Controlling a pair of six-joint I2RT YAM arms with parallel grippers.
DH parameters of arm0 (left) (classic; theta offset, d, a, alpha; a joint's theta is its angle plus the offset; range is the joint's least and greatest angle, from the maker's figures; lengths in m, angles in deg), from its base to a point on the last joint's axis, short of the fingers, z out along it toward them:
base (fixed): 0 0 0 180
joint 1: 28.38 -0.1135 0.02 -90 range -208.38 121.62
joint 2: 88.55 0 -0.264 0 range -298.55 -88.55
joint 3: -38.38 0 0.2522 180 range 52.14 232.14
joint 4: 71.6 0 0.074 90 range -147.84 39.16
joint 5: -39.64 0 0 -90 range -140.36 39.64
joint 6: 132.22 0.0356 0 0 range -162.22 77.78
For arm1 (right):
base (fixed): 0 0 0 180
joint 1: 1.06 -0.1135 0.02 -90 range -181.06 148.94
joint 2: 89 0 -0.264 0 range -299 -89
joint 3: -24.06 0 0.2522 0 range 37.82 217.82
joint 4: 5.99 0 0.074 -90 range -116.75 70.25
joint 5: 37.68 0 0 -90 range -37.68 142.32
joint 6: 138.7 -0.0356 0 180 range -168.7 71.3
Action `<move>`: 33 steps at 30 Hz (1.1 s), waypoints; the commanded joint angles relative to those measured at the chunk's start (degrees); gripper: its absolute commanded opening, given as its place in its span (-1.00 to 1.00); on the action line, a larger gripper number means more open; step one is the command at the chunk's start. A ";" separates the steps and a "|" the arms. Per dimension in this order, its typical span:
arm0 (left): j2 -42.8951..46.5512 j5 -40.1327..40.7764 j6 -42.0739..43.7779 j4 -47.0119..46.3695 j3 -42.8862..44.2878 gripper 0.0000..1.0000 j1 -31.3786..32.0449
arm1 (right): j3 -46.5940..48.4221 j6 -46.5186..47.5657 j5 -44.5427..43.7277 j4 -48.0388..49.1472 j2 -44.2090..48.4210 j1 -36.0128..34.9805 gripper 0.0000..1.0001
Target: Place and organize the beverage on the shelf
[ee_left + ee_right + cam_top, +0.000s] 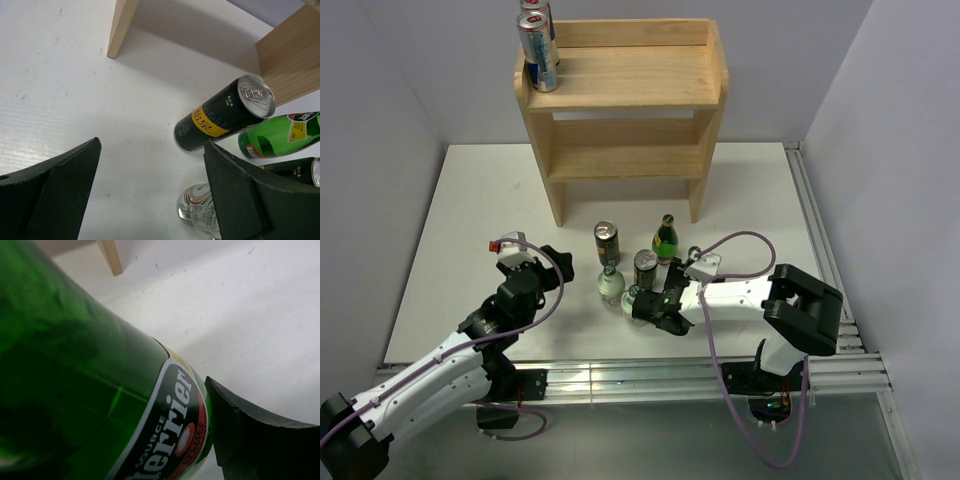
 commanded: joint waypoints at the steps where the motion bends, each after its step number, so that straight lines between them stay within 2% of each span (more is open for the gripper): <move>1: -0.34 0.85 1.11 -2.49 0.05 0.81 0.21 | 4.55 -13.76 -11.87 -14.76 0.34 -1.48 -1.00; 6: -0.60 0.85 1.20 -2.58 -0.04 0.81 0.21 | 4.38 -16.06 -12.76 -19.16 3.94 -2.01 -1.00; 10: -0.60 0.77 1.20 -2.67 -0.13 0.81 0.21 | 4.29 -11.59 -13.81 -20.22 9.39 -2.18 -1.00; 13: -1.04 0.77 1.29 -2.84 -0.04 0.81 0.21 | 5.78 -2.99 -14.78 -19.26 14.57 -2.10 -1.00; 15: -1.13 0.77 1.38 -2.93 0.13 0.80 0.21 | 7.98 5.79 -15.57 -14.71 18.87 -2.18 -1.00; 17: -1.48 0.77 1.38 -3.02 0.05 0.80 0.21 | 9.91 23.58 -15.13 -7.96 24.21 -2.18 -1.00; 18: -1.57 0.68 1.29 -3.02 0.05 0.80 0.21 | 9.66 47.34 -13.04 8.44 26.51 -2.18 -1.00; 20: -1.74 0.77 1.29 -3.20 0.05 0.80 0.21 | 6.25 78.28 -1.14 35.70 34.91 -2.01 -1.00; 21: -1.74 0.85 1.38 -3.11 0.13 0.80 0.21 | 5.27 82.60 4.15 42.81 37.50 0.69 -1.00; 22: -1.83 0.94 1.38 -2.93 0.22 0.79 0.21 | 6.31 84.30 9.60 43.49 39.26 1.59 -1.00; 23: -1.74 1.03 1.20 -2.93 0.22 0.80 0.21 | 10.84 86.06 10.87 43.67 39.98 2.64 -1.00; 24: -1.74 0.94 1.20 -2.85 0.13 0.80 0.21 | 14.37 87.29 11.32 38.98 39.29 4.56 -1.00; 28: -1.30 1.12 1.29 -3.11 -0.13 0.80 0.30 | 29.84 95.10 17.99 35.42 34.11 9.22 -1.00; 29: -1.39 1.03 1.29 -3.20 -0.13 0.80 0.30 | 33.09 96.70 22.09 34.54 31.31 10.37 -1.00; 33: -2.09 1.21 1.20 -2.84 0.22 0.80 0.30 | 53.65 100.13 30.03 28.49 22.95 16.09 -1.00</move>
